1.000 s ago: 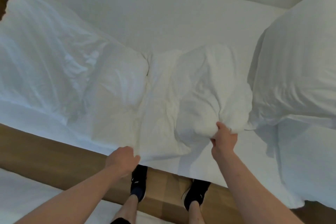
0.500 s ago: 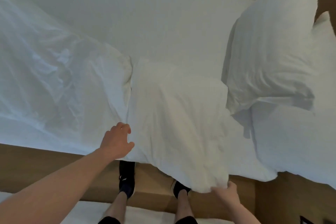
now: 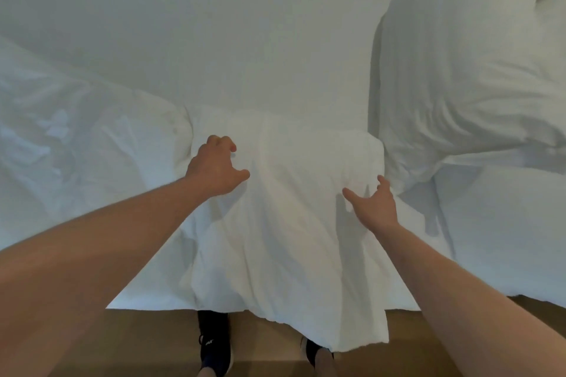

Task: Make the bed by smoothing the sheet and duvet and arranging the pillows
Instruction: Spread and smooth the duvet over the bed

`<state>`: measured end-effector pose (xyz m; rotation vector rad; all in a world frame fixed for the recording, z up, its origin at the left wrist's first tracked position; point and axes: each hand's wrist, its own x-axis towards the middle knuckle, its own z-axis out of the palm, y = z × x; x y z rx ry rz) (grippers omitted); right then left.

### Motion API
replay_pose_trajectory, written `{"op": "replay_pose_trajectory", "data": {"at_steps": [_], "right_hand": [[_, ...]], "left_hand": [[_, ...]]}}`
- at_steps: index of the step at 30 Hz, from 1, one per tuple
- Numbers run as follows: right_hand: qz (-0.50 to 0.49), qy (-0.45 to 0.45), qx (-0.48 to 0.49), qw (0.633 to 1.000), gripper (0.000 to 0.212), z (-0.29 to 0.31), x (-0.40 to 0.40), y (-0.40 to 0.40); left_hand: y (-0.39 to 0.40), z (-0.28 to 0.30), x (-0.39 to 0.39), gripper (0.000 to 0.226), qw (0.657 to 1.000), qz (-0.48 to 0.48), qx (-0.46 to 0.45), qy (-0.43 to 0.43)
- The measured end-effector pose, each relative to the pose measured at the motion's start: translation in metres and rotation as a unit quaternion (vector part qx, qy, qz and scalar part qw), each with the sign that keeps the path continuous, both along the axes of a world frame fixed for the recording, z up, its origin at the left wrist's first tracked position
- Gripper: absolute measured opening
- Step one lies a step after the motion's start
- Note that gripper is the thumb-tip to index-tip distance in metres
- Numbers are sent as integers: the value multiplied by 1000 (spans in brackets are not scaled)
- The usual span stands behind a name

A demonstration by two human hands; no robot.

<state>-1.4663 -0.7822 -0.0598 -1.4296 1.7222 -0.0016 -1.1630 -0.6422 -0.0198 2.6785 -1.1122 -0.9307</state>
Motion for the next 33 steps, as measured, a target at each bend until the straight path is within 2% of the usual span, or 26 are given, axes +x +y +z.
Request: {"op": "replay_pose_trajectory", "data": {"at_steps": [5, 7, 10, 11, 12, 14, 15, 17, 18, 21, 23, 25, 27, 30, 31, 33], "right_hand": [[-58, 8, -28, 998, 134, -56, 19, -50], [-86, 11, -25, 996, 139, -72, 22, -64], [-144, -23, 30, 989, 140, -87, 28, -71], [-156, -44, 51, 985, 132, -84, 30, -70], [-164, -77, 56, 982, 112, -79, 31, -66], [-143, -147, 13, 979, 53, -56, 32, -50], [-111, -173, -22, 978, 36, -38, 29, -38], [-23, -222, -64, 973, 28, 0, 15, -10], [23, -252, -51, 966, 22, 16, 5, 6], [126, -251, 67, 958, 11, 44, -37, 53], [172, -218, 119, 953, 13, 54, -62, 73], [216, -193, 143, 946, 5, 58, -78, 82], [242, -170, 157, 942, 10, 58, -87, 84], [264, -113, 218, 933, 2, 50, -101, 77], [256, -75, 239, 933, 9, 40, -110, 72], [227, 23, 283, 932, 41, 19, -130, 60]], "left_hand": [[-21, -50, -4, 101, 998, -24, 59, -28], [-20, -70, -5, 104, 998, -15, 57, -21], [-12, -92, -2, 101, 999, -16, 50, 10], [-8, -94, -1, 100, 998, -21, 51, 21], [-5, -94, -1, 96, 998, -24, 52, 35], [3, -83, 2, 77, 997, -26, 47, 64], [5, -75, 3, 64, 997, -27, 32, 72], [4, -54, 9, 37, 998, -28, -46, 38], [1, -42, 13, 31, 994, -27, -102, 6], [-24, -7, 25, 35, 970, -31, -235, -60], [-52, 11, 28, 34, 964, -54, -253, -67], [-82, 13, 27, 33, 975, -91, -198, -43], [-108, 6, 20, 37, 984, -152, -89, -10], [-125, -19, 4, 57, 959, -250, 129, 12], [-122, -29, -1, 64, 943, -265, 200, 17], [-104, -47, -12, 75, 921, -260, 288, 38]]}}
